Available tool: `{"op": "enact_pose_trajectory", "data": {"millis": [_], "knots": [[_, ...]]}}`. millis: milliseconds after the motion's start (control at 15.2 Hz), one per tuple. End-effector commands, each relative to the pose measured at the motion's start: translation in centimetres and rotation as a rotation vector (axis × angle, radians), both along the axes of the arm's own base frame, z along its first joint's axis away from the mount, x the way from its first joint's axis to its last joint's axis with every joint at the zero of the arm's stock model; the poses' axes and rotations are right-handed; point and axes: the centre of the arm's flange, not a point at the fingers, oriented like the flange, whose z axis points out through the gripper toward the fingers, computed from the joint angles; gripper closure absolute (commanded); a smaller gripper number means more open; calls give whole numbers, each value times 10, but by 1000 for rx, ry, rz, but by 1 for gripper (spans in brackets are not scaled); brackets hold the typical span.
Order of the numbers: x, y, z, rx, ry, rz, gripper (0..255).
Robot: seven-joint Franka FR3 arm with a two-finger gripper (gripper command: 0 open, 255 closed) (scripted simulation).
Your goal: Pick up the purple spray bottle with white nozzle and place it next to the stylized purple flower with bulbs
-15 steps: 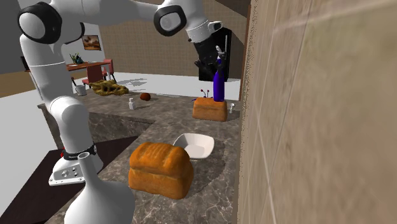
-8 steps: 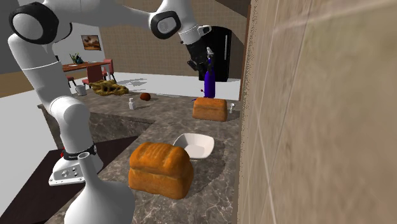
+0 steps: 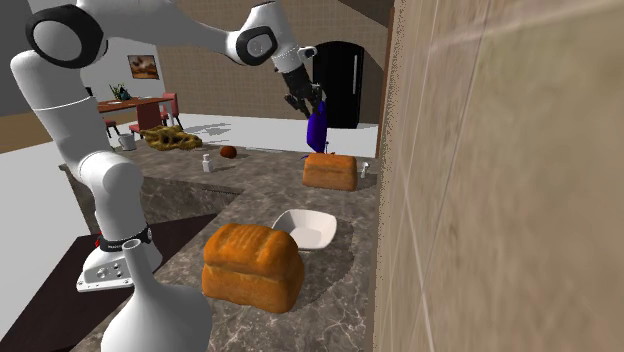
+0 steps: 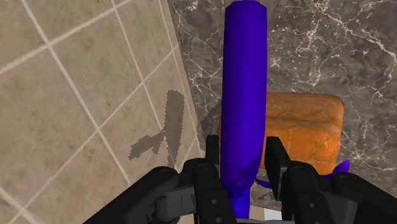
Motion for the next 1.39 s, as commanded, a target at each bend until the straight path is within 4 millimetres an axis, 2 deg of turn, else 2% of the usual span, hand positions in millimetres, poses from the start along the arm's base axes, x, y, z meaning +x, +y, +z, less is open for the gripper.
{"op": "enact_pose_trajectory", "data": {"millis": [0, 1320], "knots": [[-2, 23, -4, 1, -1, -2, 255], [-16, 285, -36, 1, -1, -2, 255]]}}
